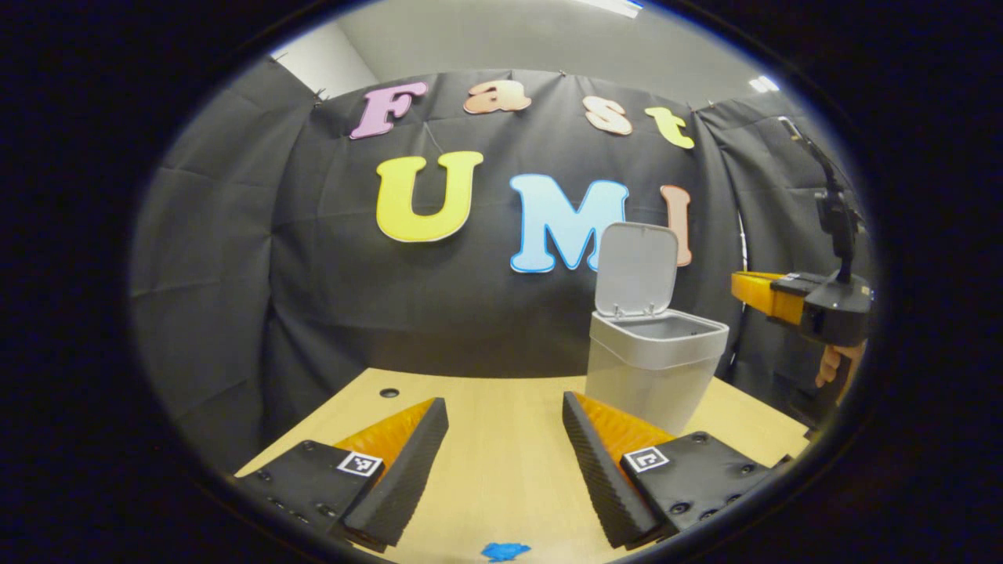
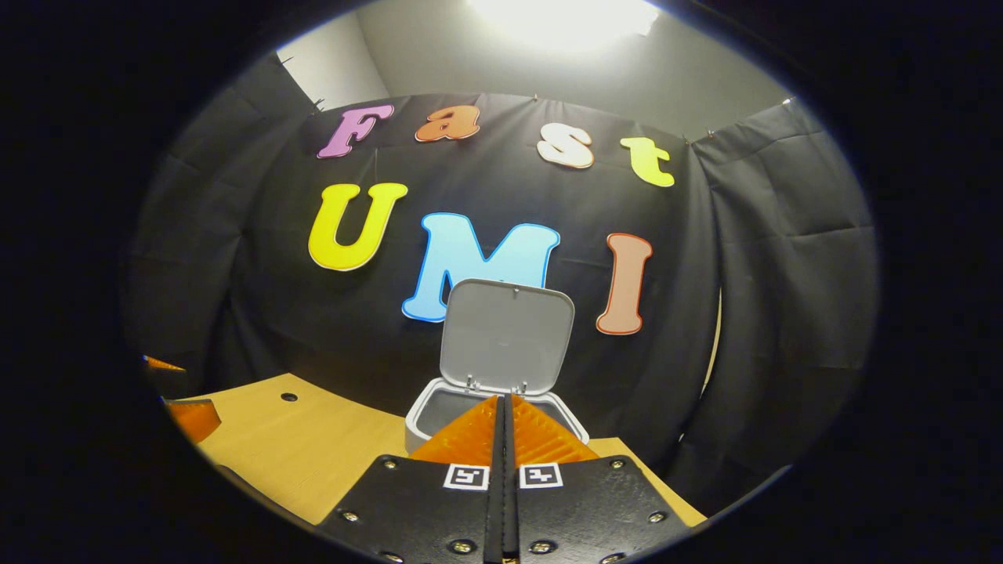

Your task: Press the lid of the desktop garbage bin to open it, pick up the crumpled paper on the desktop and throw it into the bin, then pick up the pop can on the desktop and drop it into the bin, and finally close the garbage bin lid.

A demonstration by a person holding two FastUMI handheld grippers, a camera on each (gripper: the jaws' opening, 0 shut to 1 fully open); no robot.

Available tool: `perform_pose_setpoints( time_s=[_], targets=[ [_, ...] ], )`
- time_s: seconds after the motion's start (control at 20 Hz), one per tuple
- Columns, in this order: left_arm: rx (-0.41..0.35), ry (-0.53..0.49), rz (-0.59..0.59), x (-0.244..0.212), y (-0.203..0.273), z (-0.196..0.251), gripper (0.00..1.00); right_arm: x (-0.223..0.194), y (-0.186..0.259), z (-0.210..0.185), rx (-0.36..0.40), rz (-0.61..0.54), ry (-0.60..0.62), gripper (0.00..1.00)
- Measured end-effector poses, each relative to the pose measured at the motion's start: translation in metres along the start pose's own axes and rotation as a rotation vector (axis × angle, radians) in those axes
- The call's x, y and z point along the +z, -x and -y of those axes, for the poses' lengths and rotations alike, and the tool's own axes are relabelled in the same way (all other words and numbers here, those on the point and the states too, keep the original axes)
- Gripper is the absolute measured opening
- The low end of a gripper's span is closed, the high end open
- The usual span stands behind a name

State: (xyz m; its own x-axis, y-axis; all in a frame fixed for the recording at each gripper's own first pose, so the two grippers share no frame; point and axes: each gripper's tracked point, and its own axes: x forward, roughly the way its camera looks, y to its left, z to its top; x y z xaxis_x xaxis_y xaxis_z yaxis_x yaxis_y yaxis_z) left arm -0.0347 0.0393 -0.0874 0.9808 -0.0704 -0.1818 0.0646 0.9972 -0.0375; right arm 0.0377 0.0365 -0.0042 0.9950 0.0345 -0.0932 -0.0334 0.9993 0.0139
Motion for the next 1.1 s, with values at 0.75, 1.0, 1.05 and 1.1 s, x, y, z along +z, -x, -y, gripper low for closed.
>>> perform_pose_setpoints(
  time_s=[0.75, 1.0, 1.05, 1.1],
  targets=[
    [0.011, -0.030, -0.225, -0.133, 0.042, 0.011, 0.97, 0.006, 0.093, 0.010, 0.084, -0.004, -0.070, 0.01],
    [0.048, -0.020, -0.270, -0.167, 0.066, 0.022, 0.96, -0.003, 0.118, 0.021, 0.130, 0.001, -0.109, 0.07],
    [0.055, -0.020, -0.276, -0.173, 0.070, 0.022, 0.95, -0.005, 0.120, 0.023, 0.130, 0.000, -0.124, 0.08],
    [0.060, -0.019, -0.283, -0.179, 0.073, 0.022, 0.96, -0.011, 0.122, 0.026, 0.126, -0.011, -0.139, 0.08]
  ],
)
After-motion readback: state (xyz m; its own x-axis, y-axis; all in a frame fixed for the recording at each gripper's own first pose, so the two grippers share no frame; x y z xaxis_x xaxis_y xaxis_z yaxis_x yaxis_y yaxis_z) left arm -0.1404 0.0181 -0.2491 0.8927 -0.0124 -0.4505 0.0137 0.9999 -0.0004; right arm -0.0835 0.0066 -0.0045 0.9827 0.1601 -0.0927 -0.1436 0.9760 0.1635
